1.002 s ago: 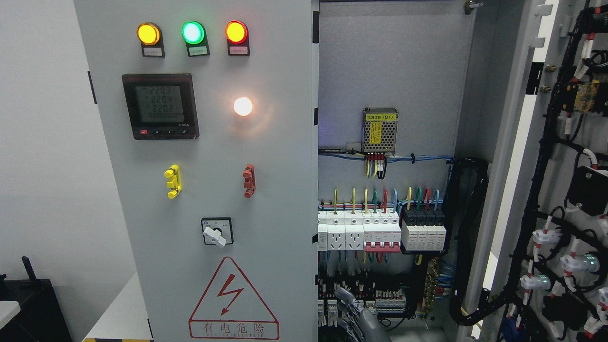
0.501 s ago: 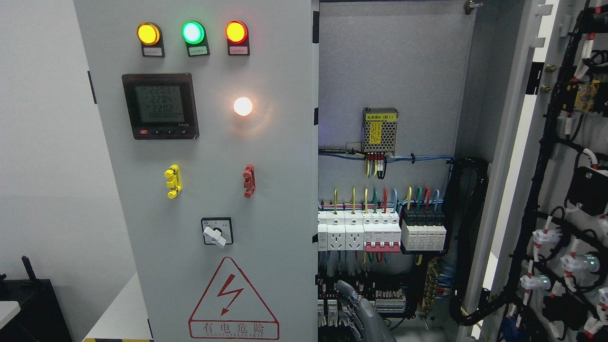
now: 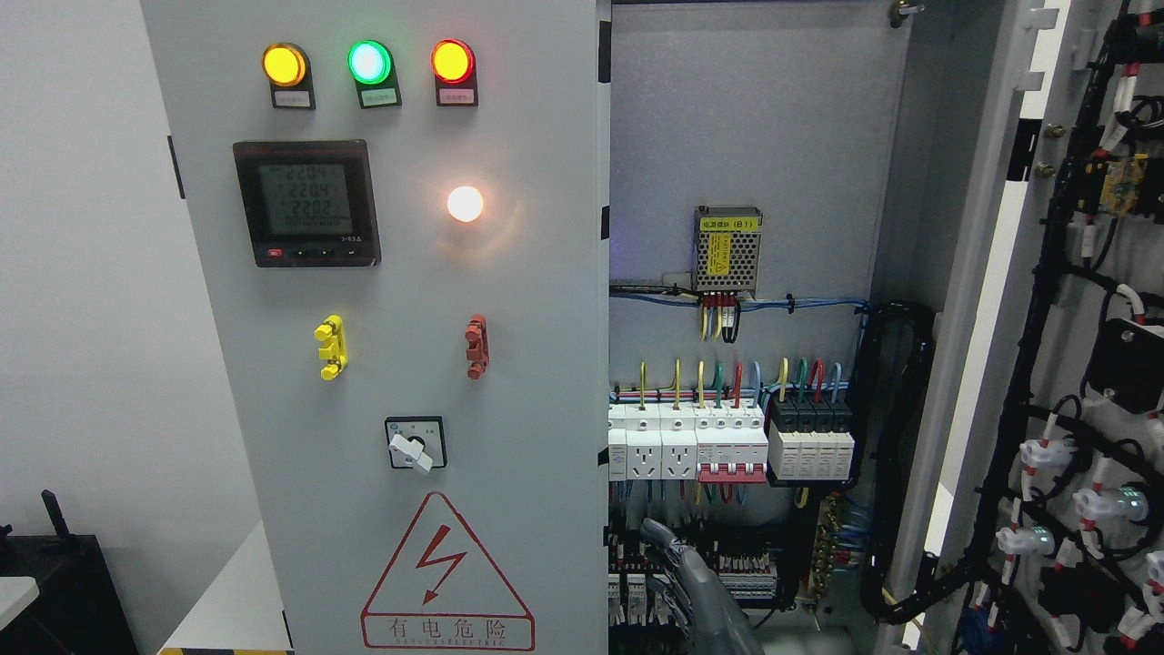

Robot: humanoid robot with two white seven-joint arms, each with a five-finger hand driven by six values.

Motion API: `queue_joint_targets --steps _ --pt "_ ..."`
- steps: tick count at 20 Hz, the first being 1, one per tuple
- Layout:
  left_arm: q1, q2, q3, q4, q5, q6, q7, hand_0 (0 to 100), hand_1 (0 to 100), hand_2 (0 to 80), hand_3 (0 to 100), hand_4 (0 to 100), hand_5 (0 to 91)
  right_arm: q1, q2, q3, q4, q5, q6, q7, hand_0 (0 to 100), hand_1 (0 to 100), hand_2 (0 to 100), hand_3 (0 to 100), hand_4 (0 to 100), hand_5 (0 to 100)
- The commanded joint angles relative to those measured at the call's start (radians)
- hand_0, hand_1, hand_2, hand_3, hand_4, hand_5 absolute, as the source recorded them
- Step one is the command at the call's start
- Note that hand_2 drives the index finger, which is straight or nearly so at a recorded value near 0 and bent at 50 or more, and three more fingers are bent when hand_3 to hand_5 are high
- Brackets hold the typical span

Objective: Open door with both hands
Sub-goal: 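Push the right hand fingers into the gap at the door edge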

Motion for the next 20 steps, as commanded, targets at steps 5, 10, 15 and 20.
queue_joint_targets --steps 5,10,15,20 --pt "0.000 0.000 0.000 0.000 0.000 -0.001 -0.001 0 0 0.0 0 3 0.0 -0.042 -0.021 0.011 0.046 -0.034 0.011 -0.001 0 0 0 0 0 0" --pt "0.000 0.000 0.000 0.000 0.000 0.001 -0.001 0 0 0.0 0 3 0.0 -0.053 -0.034 0.026 0.045 -0.049 0.018 0.001 0 0 0 0 0 0" --pt "0.000 0.000 0.000 0.000 0.000 -0.001 -0.001 0 0 0.0 0 3 0.0 -0.082 -0.047 0.040 0.045 -0.098 0.027 -0.001 0 0 0 0 0 0" --pt "0.000 0.000 0.000 0.000 0.000 0.001 -0.001 0 0 0.0 0 3 0.0 -0.091 -0.070 0.047 0.040 -0.143 0.027 0.001 0 0 0 0 0 0"
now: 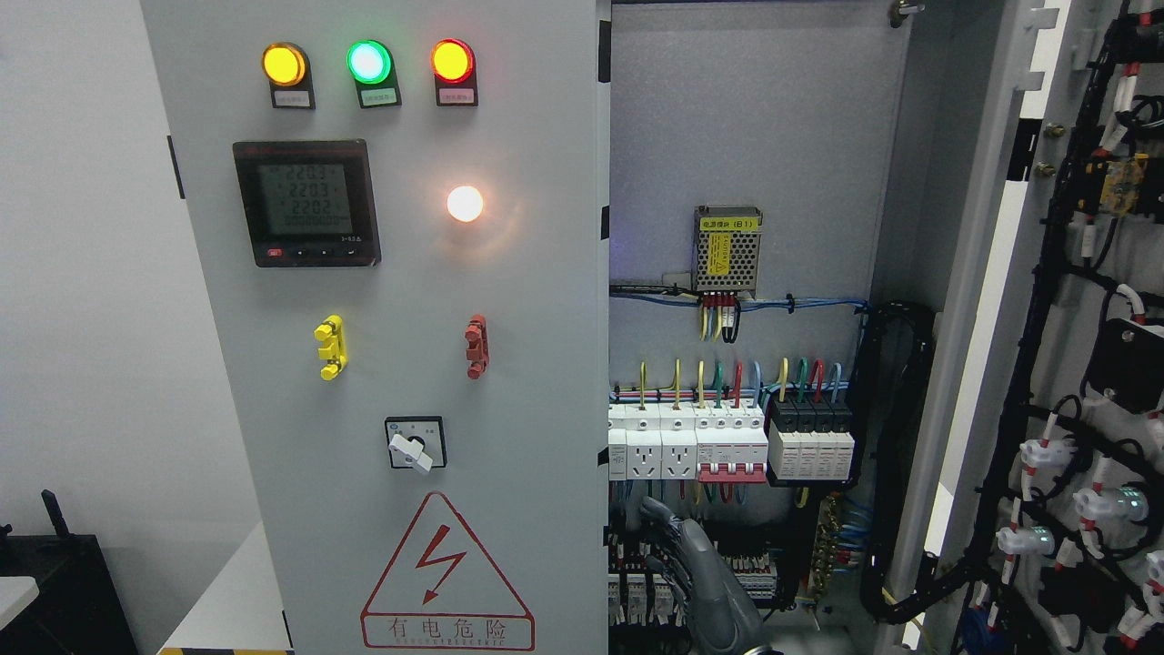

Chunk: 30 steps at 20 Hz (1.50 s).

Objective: Open door with both hands
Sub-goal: 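Push the right hand fingers into the gap at the door edge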

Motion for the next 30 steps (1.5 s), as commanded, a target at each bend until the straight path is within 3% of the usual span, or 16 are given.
queue_joint_targets --steps 1,30 --pt "0.000 0.000 0.000 0.000 0.000 0.000 -0.001 0 0 0.0 0 3 0.0 -0.015 -0.038 0.024 0.001 -0.045 0.001 0.000 0 0 0 0 0 0" --pt "0.000 0.000 0.000 0.000 0.000 0.001 -0.001 0 0 0.0 0 3 0.0 -0.061 -0.066 0.133 -0.009 -0.078 -0.002 0.004 0 0 0 0 0 0"
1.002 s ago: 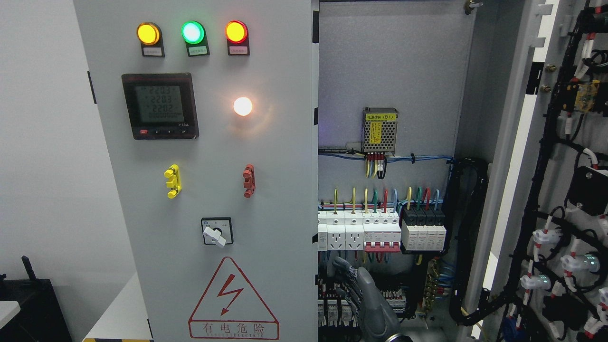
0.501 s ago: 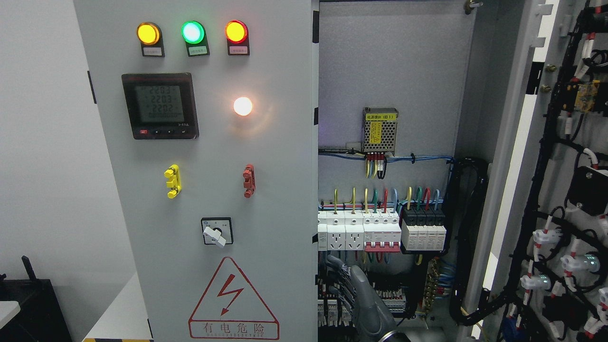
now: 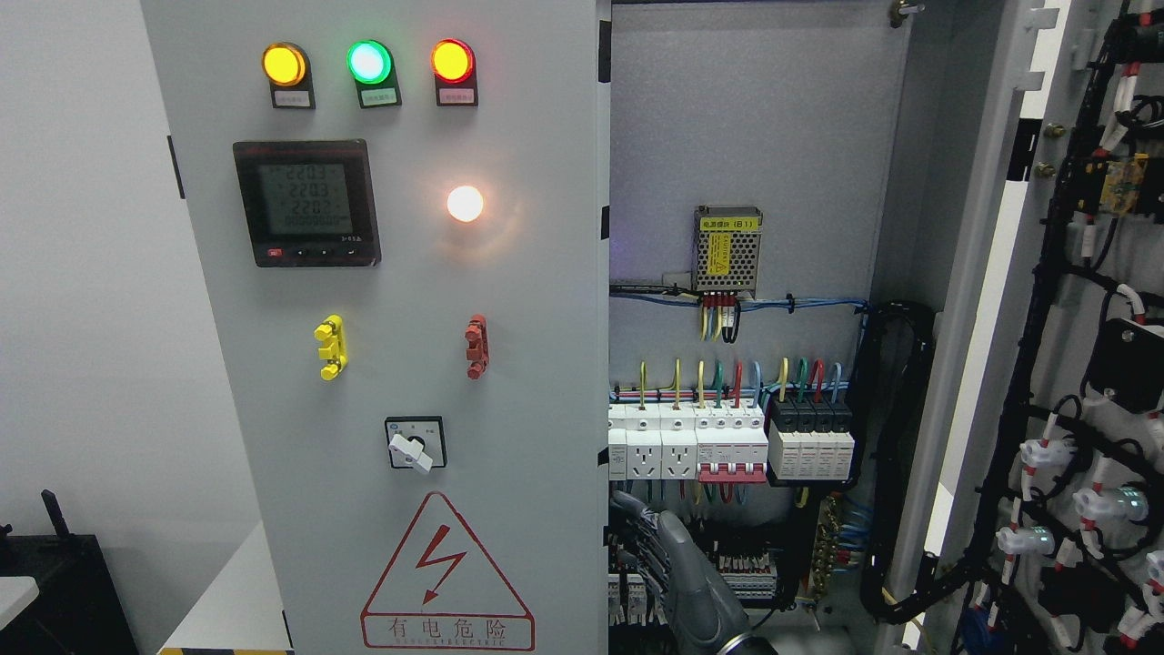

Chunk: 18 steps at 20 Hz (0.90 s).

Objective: Open door with both hands
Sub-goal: 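Push the right hand fingers into the gap at the door edge, then hook the right hand fingers behind the grey door's free edge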

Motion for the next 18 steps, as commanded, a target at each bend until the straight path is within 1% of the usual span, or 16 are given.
queue_joint_targets --steps 1,3,6,11,12,14,18 --pt "0.000 0.000 0.000 0.000 0.000 0.000 -0.001 0 0 0.0 0 3 0.0 -0.010 -0.016 0.032 -0.001 -0.021 -0.001 0.001 0 0 0 0 0 0" --pt "0.000 0.000 0.000 0.000 0.000 0.000 -0.001 0 0 0.0 0 3 0.0 -0.022 -0.021 0.032 0.003 -0.041 -0.001 0.001 0 0 0 0 0 0" --pt "0.000 0.000 0.000 0.000 0.000 0.000 -0.001 0 0 0.0 0 3 0.0 -0.033 -0.039 0.032 0.008 -0.044 -0.001 0.001 0 0 0 0 0 0" --pt "0.000 0.000 0.000 0.000 0.000 0.000 -0.001 0 0 0.0 0 3 0.0 -0.038 -0.042 0.032 0.019 -0.044 -0.001 0.003 0 0 0 0 0 0" --pt "0.000 0.000 0.000 0.000 0.000 0.000 -0.001 0 0 0.0 0 3 0.0 -0.038 -0.042 0.034 0.022 -0.044 -0.001 0.007 0 0 0 0 0 0" --pt "0.000 0.000 0.000 0.000 0.000 0.000 -0.001 0 0 0.0 0 3 0.0 -0.051 -0.044 0.032 0.045 -0.043 -0.003 0.053 0 0 0 0 0 0" --pt "0.000 0.000 0.000 0.000 0.000 0.000 -0.001 0 0 0.0 0 3 0.0 -0.053 -0.056 0.029 0.060 -0.043 -0.003 0.056 0 0 0 0 0 0"
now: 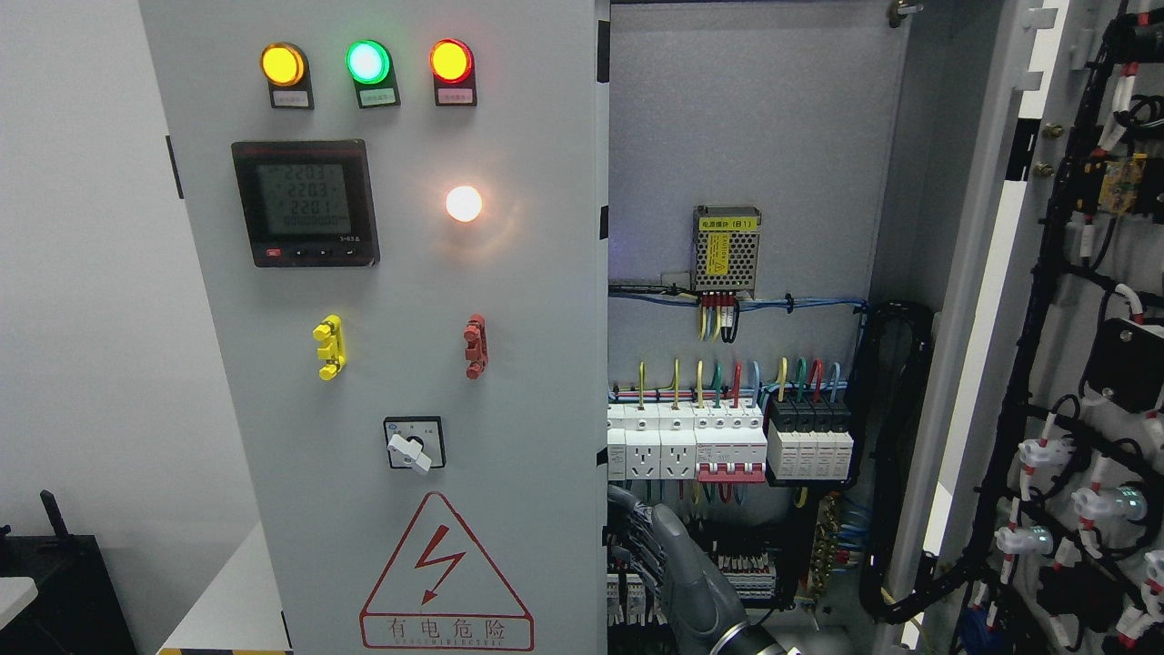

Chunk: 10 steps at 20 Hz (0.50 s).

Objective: Open door with both hands
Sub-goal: 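Hook the right hand fingers behind the grey door's free edge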

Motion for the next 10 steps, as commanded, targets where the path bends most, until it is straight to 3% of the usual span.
queue_joint_targets --steps 1,10 --pt "0.000 0.000 0.000 0.000 0.000 0.000 -0.001 0 0 0.0 0 3 0.0 -0.010 -0.026 0.005 0.039 -0.002 0.001 0.010 0 0 0 0 0 0" --pt "0.000 0.000 0.000 0.000 0.000 -0.001 -0.001 0 0 0.0 0 3 0.0 -0.048 -0.036 0.000 0.086 -0.003 -0.005 0.013 0 0 0 0 0 0"
